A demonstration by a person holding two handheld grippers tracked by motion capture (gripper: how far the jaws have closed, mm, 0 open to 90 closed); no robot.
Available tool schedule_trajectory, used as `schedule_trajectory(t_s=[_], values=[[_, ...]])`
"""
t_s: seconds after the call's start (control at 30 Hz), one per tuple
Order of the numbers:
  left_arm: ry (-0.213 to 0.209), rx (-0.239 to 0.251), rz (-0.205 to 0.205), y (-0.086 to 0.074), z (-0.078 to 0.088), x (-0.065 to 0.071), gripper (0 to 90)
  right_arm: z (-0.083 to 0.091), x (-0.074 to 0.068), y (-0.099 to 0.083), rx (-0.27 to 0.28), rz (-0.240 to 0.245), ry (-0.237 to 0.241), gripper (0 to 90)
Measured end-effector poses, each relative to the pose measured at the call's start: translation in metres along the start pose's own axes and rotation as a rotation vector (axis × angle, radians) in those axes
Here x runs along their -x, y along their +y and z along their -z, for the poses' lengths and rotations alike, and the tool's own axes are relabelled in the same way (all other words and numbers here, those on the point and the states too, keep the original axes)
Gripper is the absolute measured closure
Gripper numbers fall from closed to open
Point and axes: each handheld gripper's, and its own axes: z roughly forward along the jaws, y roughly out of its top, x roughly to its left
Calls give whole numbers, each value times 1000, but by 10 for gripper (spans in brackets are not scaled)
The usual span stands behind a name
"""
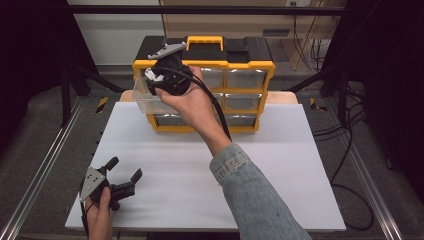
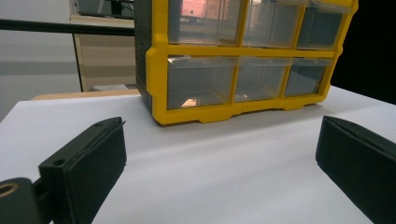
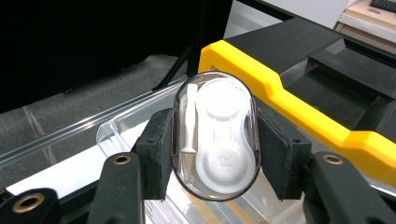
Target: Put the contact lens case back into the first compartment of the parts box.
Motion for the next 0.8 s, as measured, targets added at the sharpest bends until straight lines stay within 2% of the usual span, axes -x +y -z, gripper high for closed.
schedule_trajectory(t_s=[0.33, 0.57, 0.8], values=[[3, 2, 3, 0, 0, -1, 14, -4, 0, -1, -21, -13, 4, 490], [1, 1, 3, 0, 0, 0, 14, -2, 0, 0, 8, -52, 11, 447], [2, -1, 1, 0, 0, -1, 14, 1, 1, 0, 22, -55, 13, 442]])
